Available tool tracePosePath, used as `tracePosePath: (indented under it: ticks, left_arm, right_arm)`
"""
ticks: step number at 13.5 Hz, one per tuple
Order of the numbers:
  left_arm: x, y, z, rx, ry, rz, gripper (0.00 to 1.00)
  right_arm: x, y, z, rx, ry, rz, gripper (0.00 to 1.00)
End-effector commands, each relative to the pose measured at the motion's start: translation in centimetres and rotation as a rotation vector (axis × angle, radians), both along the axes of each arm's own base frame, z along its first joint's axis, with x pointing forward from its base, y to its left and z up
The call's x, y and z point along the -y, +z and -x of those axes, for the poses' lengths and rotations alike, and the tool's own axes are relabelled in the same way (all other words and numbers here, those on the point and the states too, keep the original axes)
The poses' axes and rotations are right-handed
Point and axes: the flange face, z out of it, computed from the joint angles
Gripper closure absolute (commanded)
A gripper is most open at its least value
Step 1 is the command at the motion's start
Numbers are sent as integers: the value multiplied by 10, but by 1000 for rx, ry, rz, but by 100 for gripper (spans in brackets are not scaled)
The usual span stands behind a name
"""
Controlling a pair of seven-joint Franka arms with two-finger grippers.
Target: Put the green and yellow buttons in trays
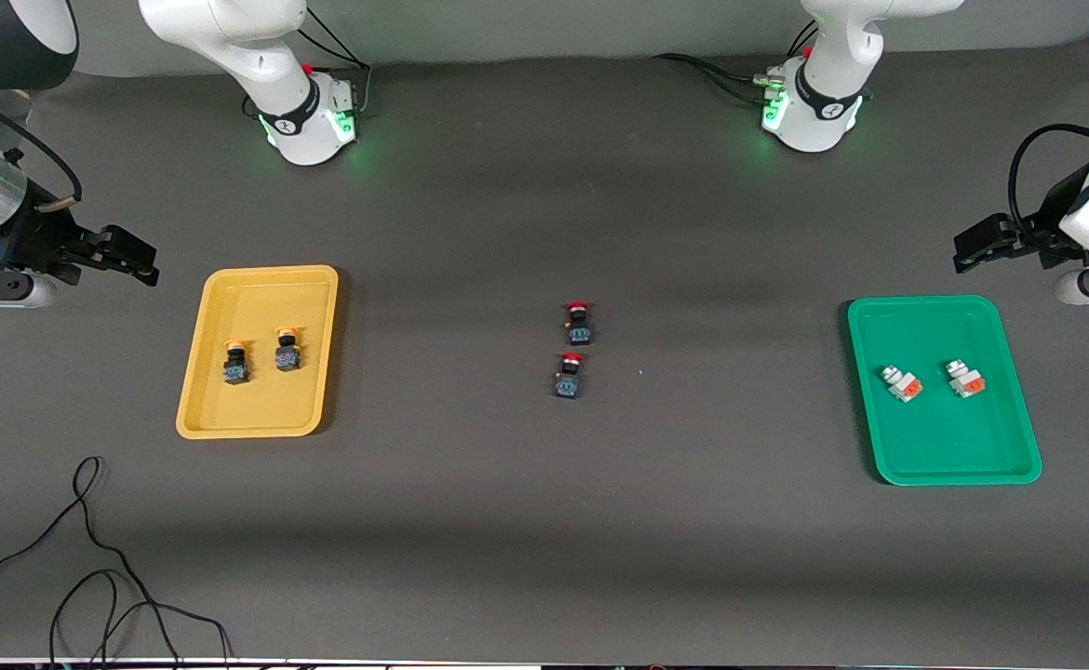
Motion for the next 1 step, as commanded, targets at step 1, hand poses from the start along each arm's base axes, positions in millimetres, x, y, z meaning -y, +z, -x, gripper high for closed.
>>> tracePosePath:
  ticks: [1]
  left_arm:
    - [3, 4, 3, -4, 8, -14, 1]
  right_arm:
    - [-5, 4, -2, -3, -12, -18, 0]
